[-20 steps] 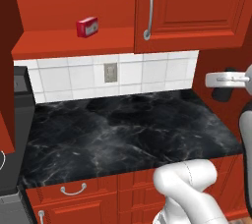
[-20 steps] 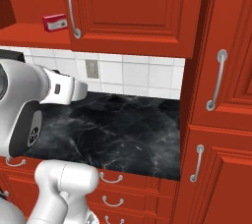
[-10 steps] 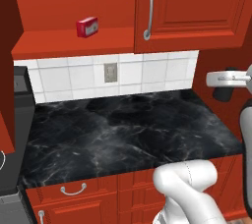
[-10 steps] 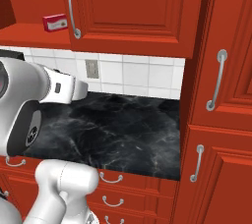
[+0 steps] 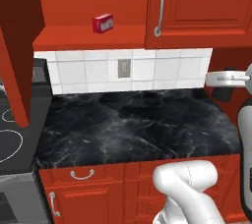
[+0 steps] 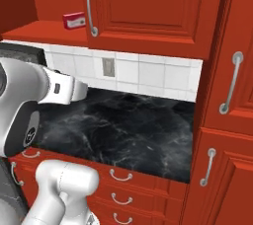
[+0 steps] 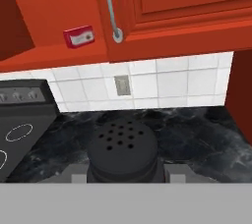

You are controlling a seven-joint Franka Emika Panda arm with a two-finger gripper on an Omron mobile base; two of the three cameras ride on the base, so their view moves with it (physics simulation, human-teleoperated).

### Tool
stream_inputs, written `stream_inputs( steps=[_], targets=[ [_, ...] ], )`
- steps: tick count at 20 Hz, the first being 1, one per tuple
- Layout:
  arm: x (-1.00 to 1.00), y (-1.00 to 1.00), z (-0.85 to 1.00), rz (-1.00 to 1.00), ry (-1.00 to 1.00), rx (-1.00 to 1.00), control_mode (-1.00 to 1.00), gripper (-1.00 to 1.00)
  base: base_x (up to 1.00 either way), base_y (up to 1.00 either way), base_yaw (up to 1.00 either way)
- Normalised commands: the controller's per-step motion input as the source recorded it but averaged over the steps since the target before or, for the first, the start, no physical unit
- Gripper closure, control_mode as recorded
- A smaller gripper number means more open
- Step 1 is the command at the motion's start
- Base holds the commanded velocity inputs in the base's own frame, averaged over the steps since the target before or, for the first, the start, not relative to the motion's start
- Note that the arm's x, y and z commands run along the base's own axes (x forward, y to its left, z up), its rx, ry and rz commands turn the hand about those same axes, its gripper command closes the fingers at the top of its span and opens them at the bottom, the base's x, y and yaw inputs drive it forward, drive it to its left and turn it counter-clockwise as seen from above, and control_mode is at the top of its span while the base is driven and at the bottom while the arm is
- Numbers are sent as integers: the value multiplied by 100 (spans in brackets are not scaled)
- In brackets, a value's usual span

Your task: The dining table condiment station is running low on shaker. Refill the condiment station by opening the cabinet and taking the shaker from the cabinet and placing it on the dining table.

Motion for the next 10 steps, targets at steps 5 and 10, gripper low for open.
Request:
stream_inputs(
  steps=[5, 10],
  targets=[
    [0, 0, 0, 0, 0, 0, 100, 100, -73, 30, 66],
    [0, 0, 0, 0, 0, 0, 100, 100, -69, 25, 81]
  ],
)
